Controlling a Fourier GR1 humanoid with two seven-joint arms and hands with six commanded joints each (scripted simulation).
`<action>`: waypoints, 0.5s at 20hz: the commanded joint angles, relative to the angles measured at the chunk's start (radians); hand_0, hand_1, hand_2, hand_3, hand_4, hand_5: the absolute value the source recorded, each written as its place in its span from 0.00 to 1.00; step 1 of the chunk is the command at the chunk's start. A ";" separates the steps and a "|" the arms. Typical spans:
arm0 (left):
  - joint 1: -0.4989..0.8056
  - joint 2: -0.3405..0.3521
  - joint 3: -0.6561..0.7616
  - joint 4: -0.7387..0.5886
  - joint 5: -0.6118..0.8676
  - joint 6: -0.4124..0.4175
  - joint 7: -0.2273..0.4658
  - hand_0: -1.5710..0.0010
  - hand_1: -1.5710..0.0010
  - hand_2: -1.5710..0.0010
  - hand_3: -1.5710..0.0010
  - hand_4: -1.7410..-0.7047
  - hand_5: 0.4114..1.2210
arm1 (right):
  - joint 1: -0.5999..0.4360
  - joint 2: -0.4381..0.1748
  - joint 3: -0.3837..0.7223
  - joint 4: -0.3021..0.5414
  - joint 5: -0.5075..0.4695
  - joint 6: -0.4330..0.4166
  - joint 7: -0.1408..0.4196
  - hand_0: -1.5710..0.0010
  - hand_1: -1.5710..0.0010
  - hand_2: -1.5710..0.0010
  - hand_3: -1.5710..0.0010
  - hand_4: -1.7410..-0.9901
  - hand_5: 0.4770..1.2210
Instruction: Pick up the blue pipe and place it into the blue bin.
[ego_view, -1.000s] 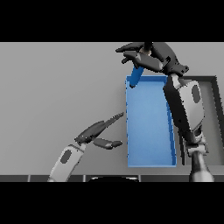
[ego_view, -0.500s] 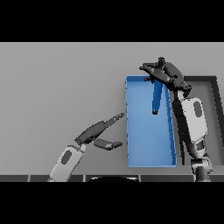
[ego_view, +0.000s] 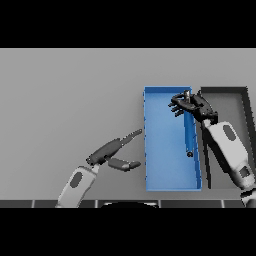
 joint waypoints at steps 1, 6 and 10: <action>-0.012 -0.003 0.005 0.005 0.000 0.003 0.005 1.00 1.00 1.00 1.00 0.83 0.10 | -0.015 -0.013 0.037 0.018 -0.052 -0.023 0.008 0.36 0.38 0.41 0.61 0.39 0.90; -0.010 0.003 0.007 0.009 0.004 -0.003 -0.012 1.00 1.00 1.00 1.00 0.83 0.10 | -0.080 -0.087 0.227 0.037 -0.170 0.025 0.018 0.79 0.80 0.81 0.87 0.68 0.78; -0.009 -0.007 0.001 0.024 -0.007 0.006 -0.020 1.00 1.00 1.00 1.00 0.83 0.09 | -0.100 -0.135 0.311 0.007 -0.105 0.072 0.018 0.91 0.92 0.92 0.95 0.79 0.59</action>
